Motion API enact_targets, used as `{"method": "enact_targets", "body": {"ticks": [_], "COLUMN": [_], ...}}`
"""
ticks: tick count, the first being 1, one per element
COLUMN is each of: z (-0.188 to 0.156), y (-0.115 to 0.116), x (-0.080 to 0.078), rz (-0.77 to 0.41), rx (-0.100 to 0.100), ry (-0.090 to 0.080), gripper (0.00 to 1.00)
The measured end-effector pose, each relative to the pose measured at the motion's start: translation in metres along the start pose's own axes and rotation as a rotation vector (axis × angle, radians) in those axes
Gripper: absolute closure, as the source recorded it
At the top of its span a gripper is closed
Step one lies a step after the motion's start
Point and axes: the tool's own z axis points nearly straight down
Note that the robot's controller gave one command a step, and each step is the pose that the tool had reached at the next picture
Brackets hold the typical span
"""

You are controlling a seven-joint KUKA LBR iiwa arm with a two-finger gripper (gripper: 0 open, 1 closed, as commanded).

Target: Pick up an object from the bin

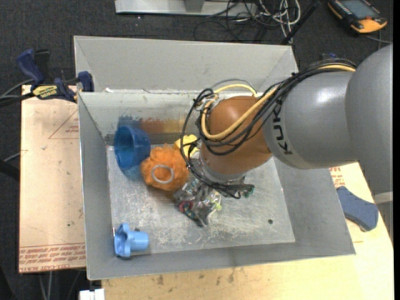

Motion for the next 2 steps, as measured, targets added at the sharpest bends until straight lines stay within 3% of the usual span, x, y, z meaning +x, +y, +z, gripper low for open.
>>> {"method": "enact_targets", "body": {"ticks": [1, 2], "z": [0.0, -0.089], "y": [0.0, -0.007], "x": [0.0, 0.002], "rz": [0.0, -0.049], "rx": [0.0, 0.002], "ry": [0.0, -0.002], "gripper": [1.0, 1.0]}}
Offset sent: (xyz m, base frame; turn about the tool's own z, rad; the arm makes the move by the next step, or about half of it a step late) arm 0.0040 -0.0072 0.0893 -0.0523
